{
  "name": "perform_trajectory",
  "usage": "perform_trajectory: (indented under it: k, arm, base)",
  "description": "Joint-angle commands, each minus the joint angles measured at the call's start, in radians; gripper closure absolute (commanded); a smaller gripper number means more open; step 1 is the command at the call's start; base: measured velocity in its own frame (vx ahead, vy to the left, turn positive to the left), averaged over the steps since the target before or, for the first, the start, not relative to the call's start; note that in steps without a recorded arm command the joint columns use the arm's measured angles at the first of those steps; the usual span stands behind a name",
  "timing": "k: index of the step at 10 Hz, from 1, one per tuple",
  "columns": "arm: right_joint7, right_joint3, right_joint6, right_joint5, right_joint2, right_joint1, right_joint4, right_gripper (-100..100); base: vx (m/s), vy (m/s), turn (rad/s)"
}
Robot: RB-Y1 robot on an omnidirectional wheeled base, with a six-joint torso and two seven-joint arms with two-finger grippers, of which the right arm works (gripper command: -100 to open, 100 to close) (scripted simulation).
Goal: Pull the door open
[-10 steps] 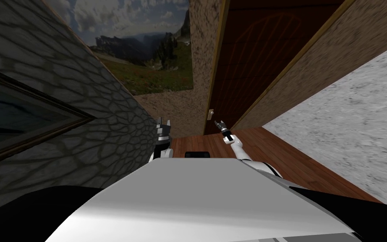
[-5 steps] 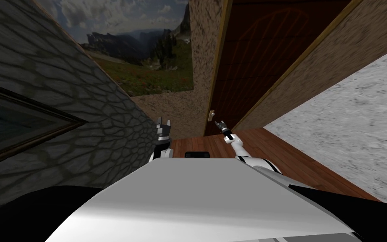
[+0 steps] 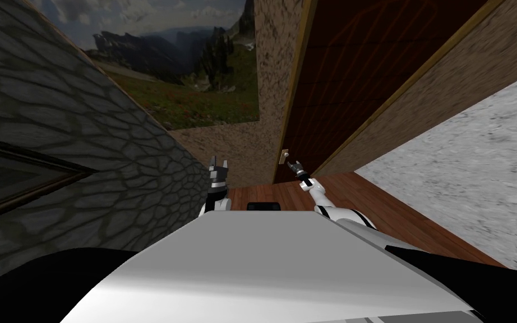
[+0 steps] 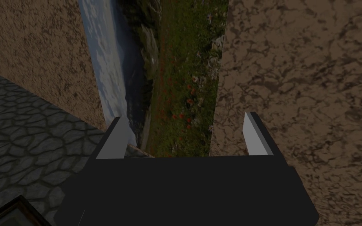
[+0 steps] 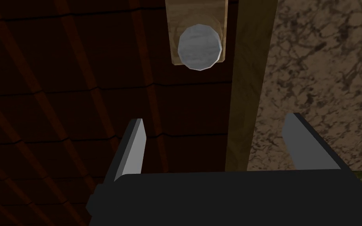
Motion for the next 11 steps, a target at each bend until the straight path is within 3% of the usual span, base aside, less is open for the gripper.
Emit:
perform_trajectory:
  k: [1,8,9,11]
  arm:
    - [0.003,-0.002,0.003,-0.001,0.001,-0.002,0.001,-100]
    - [0.017,-0.014,0.016,-0.004,0.009,-0.009,0.008,-100]
    - [0.017,-0.014,0.016,-0.004,0.009,-0.009,0.008,100]
    - [0.017,-0.014,0.016,-0.004,0.009,-0.009,0.008,100]
  base:
    - [0.197,0.020,0.028]
    - [0.185,0.007,0.029]
    - [-0.015,0.001,-0.002]
    - [-0.032,-0.003,0.003]
